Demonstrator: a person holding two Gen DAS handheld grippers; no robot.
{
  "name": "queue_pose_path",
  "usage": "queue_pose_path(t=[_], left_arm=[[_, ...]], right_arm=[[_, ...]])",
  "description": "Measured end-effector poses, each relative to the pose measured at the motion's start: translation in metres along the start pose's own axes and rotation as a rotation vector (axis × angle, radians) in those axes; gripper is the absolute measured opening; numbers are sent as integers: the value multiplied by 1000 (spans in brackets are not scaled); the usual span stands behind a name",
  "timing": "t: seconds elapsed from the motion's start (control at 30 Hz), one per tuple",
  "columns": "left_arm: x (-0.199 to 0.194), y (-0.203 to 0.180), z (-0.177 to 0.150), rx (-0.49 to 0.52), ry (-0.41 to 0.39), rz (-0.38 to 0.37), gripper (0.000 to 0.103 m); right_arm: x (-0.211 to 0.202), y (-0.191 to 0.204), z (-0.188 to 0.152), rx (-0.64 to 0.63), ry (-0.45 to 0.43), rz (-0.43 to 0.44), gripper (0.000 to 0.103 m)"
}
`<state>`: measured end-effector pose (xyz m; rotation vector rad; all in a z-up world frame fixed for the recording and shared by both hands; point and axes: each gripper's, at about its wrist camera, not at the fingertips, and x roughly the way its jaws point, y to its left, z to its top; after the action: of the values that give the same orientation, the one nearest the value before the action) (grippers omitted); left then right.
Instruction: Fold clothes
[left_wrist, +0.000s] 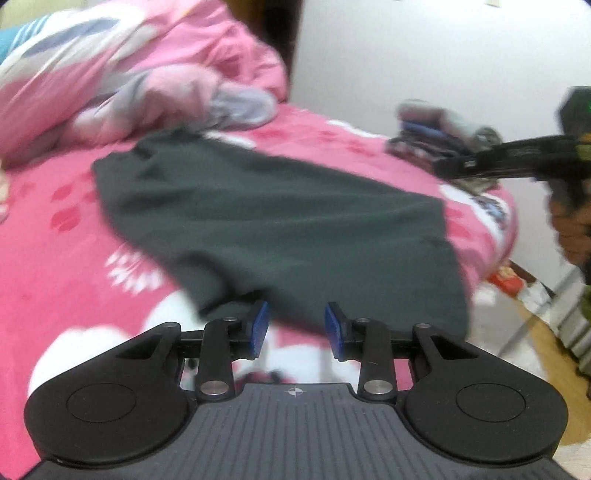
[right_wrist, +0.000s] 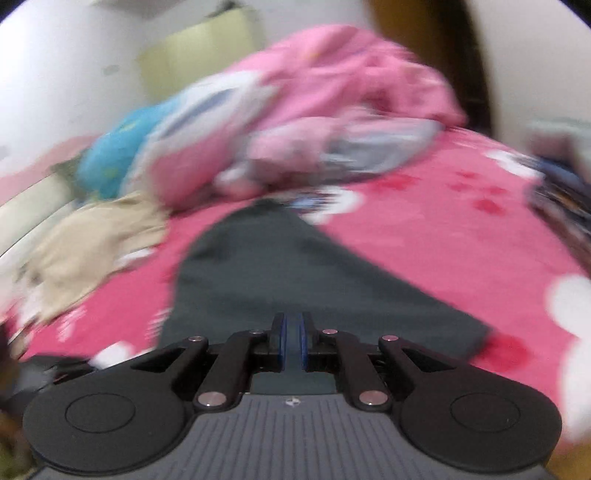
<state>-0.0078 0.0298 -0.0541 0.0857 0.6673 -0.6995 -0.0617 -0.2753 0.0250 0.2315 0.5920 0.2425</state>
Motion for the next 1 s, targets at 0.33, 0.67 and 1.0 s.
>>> queue_pose_path(t=[0.33, 0.67, 1.0], left_arm=[[-6, 53, -2, -212, -45, 27, 33], [38, 67, 22, -197, -79, -44, 33], [62, 101, 1, -333, -95, -210, 37]], right_arm=[[32, 112, -33, -465, 122, 82, 8], [118, 65, 123, -226, 36, 14, 8], [336, 40, 179, -323, 76, -4, 51]])
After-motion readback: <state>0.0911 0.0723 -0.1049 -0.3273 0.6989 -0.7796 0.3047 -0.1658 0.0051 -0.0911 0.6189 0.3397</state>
